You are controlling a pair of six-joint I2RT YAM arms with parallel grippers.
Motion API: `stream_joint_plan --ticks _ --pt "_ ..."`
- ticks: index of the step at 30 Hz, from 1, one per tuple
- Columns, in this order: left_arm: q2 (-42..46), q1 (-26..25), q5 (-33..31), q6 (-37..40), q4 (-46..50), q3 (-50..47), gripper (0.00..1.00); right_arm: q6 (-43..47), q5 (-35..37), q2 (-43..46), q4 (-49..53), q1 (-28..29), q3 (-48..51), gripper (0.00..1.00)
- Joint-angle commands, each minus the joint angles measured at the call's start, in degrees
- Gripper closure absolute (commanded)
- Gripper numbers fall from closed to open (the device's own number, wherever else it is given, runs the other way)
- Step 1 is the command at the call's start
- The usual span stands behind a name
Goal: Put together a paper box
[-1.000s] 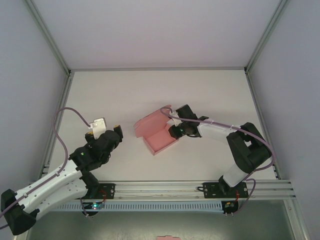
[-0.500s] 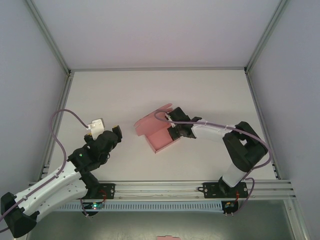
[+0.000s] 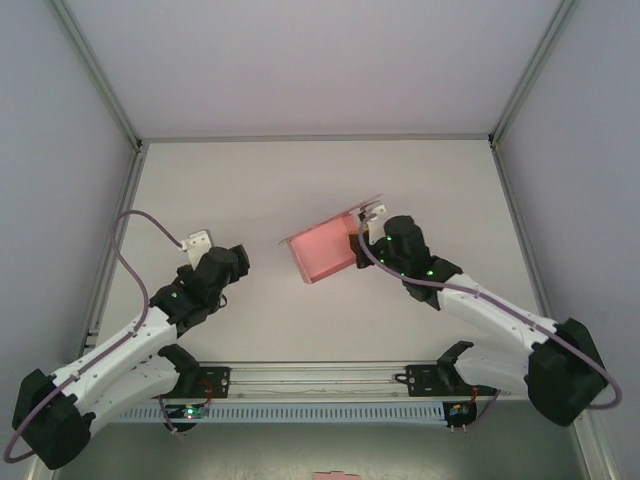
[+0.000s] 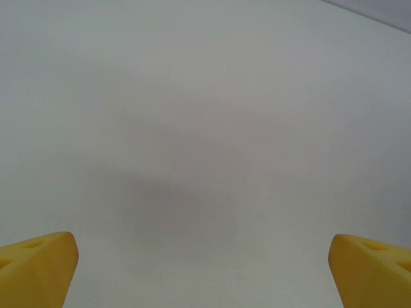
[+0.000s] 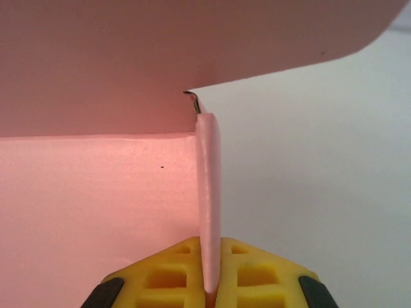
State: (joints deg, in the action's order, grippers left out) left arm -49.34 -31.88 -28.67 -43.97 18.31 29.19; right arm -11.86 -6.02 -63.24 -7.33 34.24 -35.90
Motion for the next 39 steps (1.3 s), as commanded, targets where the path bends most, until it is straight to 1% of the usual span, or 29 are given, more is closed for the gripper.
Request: stream_joint_plan --ticks 1,2,4,7,8,12,15,17,22,24,25,28,30,32,34,36,37,39 --pt "-3.01 1.29 14.43 2.06 -18.55 -3.07 0.0 -5.28 -12.15 1.81 -9.45 -0.45 2.1 1.0" --pt "-4.81 1.21 20.76 3.62 -26.13 -4.13 0.0 -5.7 -13.36 1.48 -10.46 -0.13 2.13 1.0" --pt "-9.03 1.18 29.22 3.69 -34.2 -3.2 0.0 -6.56 -15.07 0.23 -13.31 0.54 2.26 1.0" --pt "-15.7 0.81 41.14 4.93 -38.96 1.7 0.0 -7.73 -16.74 -2.48 -16.2 1.07 1.98 1.0" --pt "-17.57 0.56 44.06 5.4 -40.16 3.13 0.0 -7.7 -16.94 -3.22 -16.31 1.15 1.72 1.0" --pt "-22.26 -0.05 48.03 5.76 -43.37 6.2 0.0 -7.13 -15.49 -4.15 -15.83 1.5 1.55 1.0" --pt "-24.76 -0.54 51.74 5.29 -47.24 7.5 0.0 -6.39 -16.33 -5.62 -14.82 1.83 0.84 1.0" --pt "-26.16 -1.08 54.83 5.33 -49.16 8.54 0.0 -5.19 -14.72 -6.68 -12.67 2.3 0.11 1.0" --pt "-27.75 -2.34 57.09 5.35 -51.39 10.42 0.0 0.24 -1.24 -8.79 -3.48 5.87 -3.36 1.0" --pt "-28.41 -2.95 58.71 5.98 -51.3 11.46 0.0 2.97 7.29 -10.12 1.15 8.73 -5.44 1.0" --pt "-28.53 -3.22 58.72 5.92 -51.02 11.91 0.0 4.12 10.09 -10.94 3.27 9.74 -6.64 1.0" --pt "-28.2 -3.79 58.13 7.26 -49.56 13.23 0.0 4.65 16.43 -13.22 5.19 11.33 -7.88 1.0" --pt "-27.74 -3.89 57.95 8.01 -49.09 13.81 0.0 4.9 24.34 -15.09 9.14 12.95 -9.99 1.0" --pt "-27.39 -4.02 57.78 8.35 -48.38 14.5 0.0 5.36 29.86 -16.99 12.17 14.3 -11.81 1.0" --pt "-27.13 -4.11 57.67 9.25 -47.39 15.01 0.0 5.09 30.56 -17.77 12.63 14.51 -12.19 1.0" --pt "-26.71 -4.13 56.8 10.36 -45.44 15.46 0.0 5.34 27.32 -16.98 9.52 14.54 -10.67 1.0" --pt "-26.59 -4.2 56.2 10.68 -44.88 15.55 0.0 5.29 24.52 -16.06 7.38 14.24 -9.53 1.0" --pt "-26.6 -4.22 54.86 11.17 -44.23 15.3 0.0 3.18 15.66 -13.18 1.78 12.64 -6.87 1.0"
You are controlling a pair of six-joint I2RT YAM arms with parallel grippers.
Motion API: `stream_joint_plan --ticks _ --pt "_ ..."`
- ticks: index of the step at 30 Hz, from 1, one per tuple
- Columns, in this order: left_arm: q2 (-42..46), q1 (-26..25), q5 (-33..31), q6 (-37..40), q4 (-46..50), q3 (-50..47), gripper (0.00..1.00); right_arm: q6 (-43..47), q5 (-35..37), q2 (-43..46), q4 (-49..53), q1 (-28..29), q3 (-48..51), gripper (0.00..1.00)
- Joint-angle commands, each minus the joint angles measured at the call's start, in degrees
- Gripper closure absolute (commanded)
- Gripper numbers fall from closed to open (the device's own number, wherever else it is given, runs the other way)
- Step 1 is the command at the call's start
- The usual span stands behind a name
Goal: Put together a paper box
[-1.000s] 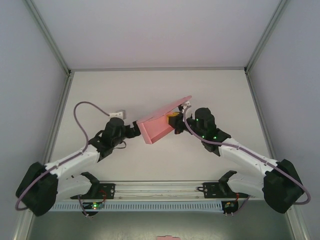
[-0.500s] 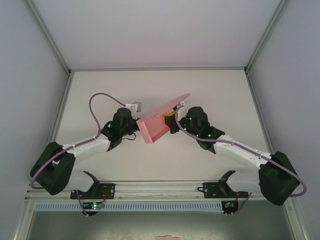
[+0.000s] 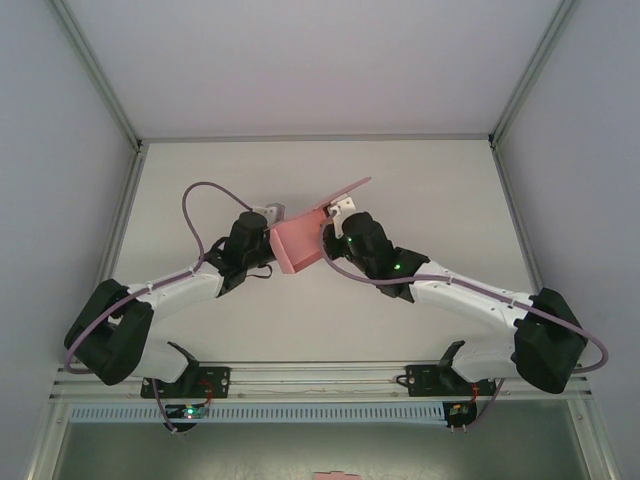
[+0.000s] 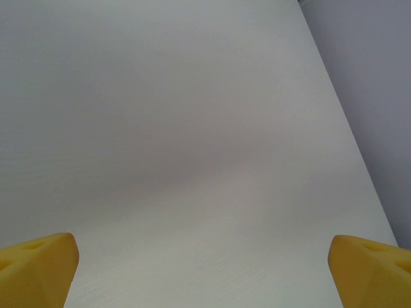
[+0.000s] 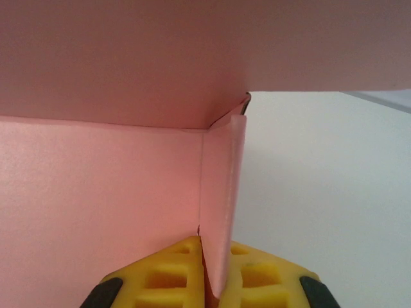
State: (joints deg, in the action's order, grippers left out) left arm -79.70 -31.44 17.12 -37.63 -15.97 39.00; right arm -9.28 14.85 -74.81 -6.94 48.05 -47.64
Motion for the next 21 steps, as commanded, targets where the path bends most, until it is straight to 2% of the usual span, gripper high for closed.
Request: stream_joint_plan --ticks 1,3,5,7,10,13,15,17,21 --pt "3.63 -4.64 8.07 5.52 -8.83 5.52 0.0 -1.23 -10.11 0.07 -1.79 -2.51 6.48 1.0" --pt "3.59 -4.62 2.28 6.96 -3.06 5.97 0.0 -5.6 -16.9 3.84 -7.89 -5.31 9.66 1.0" --pt "3.67 -4.62 -6.49 8.84 5.43 6.29 0.0 -7.46 -17.02 7.92 -9.41 -7.12 11.64 1.0" --pt "4.32 -4.61 -18.53 8.23 13.86 5.76 0.0 -7.33 -12.24 12.1 -7.66 -7.77 13.12 1.0" --pt "6.29 -3.98 -35.11 4.88 26.28 3.89 0.0 -7.38 -4.07 16.58 0.63 -9.56 13.85 1.0" --pt "8.9 -2.87 -47.97 -0.21 39.79 4.18 0.0 -9.26 0.57 17.0 6.27 -11.55 15.85 1.0" --pt "11.1 -2.39 -51.54 -2.47 44.3 3.93 0.0 -11.25 1.66 14.95 7.26 -12.09 17.46 1.0" --pt "14.1 -2.34 -50.48 -2.31 43.9 2.75 0.0 -14.02 2.11 10.77 6.55 -12.1 18.77 1.0" --pt "20.93 -2.33 -38.16 4.04 33.12 -1.65 0.0 -19.81 2.44 0.98 4.12 -11.34 19.06 1.0"
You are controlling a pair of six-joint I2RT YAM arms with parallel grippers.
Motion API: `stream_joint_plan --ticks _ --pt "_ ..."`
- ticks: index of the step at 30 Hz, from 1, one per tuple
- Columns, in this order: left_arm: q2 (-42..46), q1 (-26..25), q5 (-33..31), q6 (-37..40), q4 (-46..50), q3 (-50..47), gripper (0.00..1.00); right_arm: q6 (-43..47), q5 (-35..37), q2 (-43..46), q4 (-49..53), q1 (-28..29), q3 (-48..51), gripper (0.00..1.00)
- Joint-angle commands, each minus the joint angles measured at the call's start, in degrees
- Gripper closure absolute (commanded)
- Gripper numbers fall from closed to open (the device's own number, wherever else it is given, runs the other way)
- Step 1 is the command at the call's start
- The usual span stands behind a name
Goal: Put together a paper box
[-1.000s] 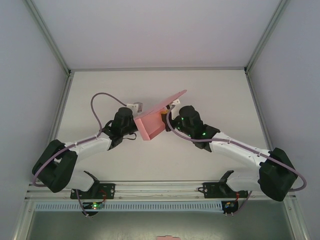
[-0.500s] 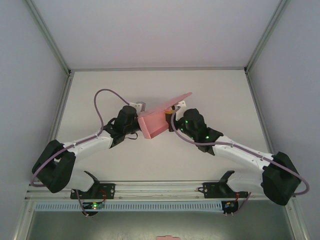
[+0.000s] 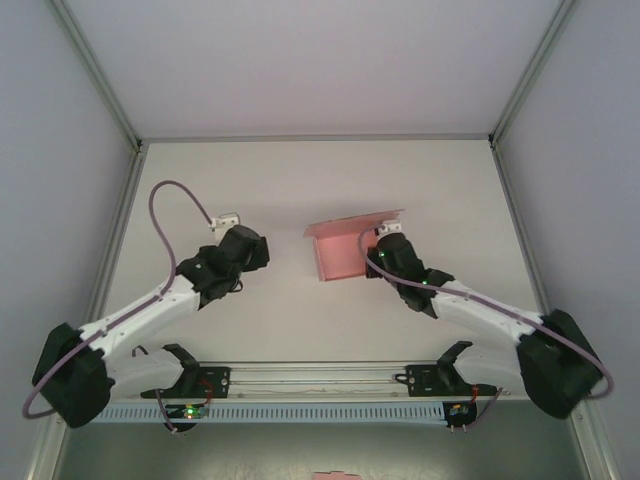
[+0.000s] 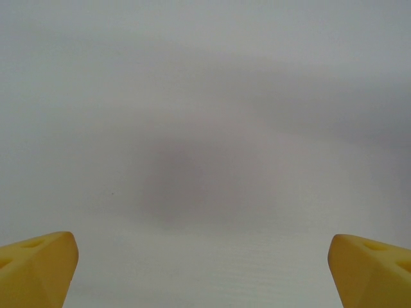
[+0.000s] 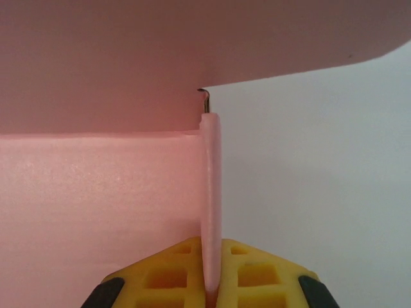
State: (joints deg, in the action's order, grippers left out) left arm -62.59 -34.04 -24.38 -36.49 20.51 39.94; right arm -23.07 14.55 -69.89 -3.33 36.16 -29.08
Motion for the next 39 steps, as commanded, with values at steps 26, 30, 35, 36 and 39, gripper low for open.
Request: stream_joint_plan --ticks 26,30,35,36,39 --pt "-19.6 2.97 40.74 40.08 -6.79 18.82 0.0 36.91 -44.14 1.77 14.72 -22.71 -17.38 0.35" --pt "-23.61 3.3 51.21 50.77 1.61 24.2 0.06 45.29 -52.58 -8.13 25.17 -25.61 -27.23 0.43" --pt "-27.87 3.4 50.94 55.64 7.59 28.71 0.18 53.46 -55.69 -14.79 31.13 -25.79 -32.34 0.45" --pt "-28.84 3.47 50.69 55.65 8.15 29.7 0.19 54.65 -56.72 -16.31 32.56 -25.88 -33.62 0.46" --pt "-31.62 3.58 49.29 56.98 10.95 31.59 0.26 59.34 -57.87 -20.53 37.97 -25.88 -37.52 0.48"
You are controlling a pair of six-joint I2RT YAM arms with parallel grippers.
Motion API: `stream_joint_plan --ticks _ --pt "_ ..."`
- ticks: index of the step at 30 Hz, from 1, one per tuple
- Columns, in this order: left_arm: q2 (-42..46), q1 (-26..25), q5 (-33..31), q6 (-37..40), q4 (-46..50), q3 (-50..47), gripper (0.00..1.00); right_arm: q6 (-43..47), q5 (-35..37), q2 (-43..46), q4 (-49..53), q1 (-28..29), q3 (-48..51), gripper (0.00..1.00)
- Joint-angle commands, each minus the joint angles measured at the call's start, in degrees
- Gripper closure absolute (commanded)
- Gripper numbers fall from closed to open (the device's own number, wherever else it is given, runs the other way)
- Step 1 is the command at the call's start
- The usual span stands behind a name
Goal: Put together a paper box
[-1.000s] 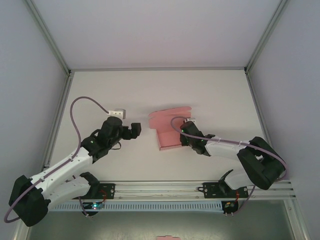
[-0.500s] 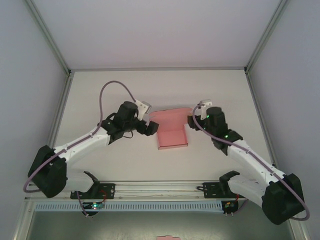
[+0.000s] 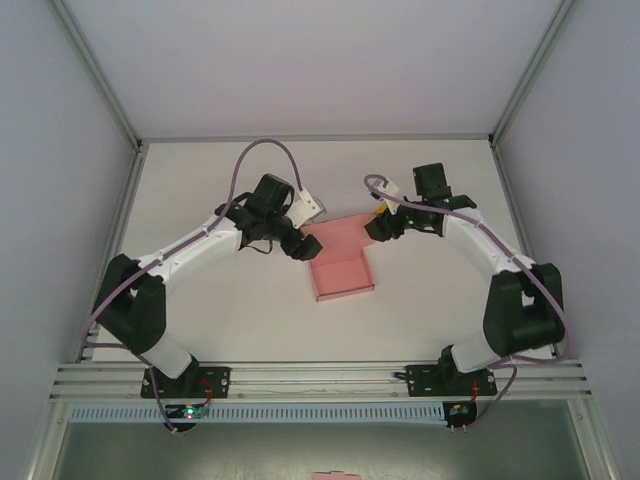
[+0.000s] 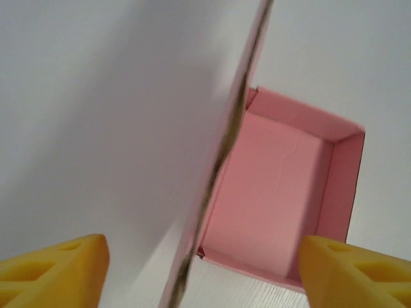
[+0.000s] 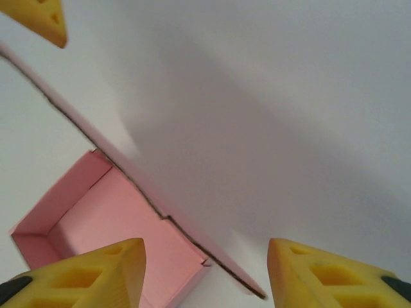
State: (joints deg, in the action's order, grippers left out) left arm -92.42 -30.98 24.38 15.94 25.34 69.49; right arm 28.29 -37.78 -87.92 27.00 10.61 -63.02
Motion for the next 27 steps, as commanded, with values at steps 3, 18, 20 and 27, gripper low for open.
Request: stream_joint_plan --ticks 3,18,20,27 --pt "-2.55 0.81 -0.2 5.29 6.96 2.01 0.27 10.08 -6.38 -4.94 8.78 -0.41 -4.89 0.49" --pt "-3.26 1.32 -4.73 3.53 9.11 2.33 0.84 8.82 -4.0 -8.83 10.49 0.29 -7.0 0.87" --pt "-2.51 1.13 -6.42 2.52 8.87 2.05 0.94 7.26 -1.59 -7.82 9.49 0.52 -6.2 0.96" --pt "-0.91 -2.28 -16.65 -8.37 1.76 2.75 1.0 -9.73 9.22 0.88 -5.98 3.7 0.68 1.0"
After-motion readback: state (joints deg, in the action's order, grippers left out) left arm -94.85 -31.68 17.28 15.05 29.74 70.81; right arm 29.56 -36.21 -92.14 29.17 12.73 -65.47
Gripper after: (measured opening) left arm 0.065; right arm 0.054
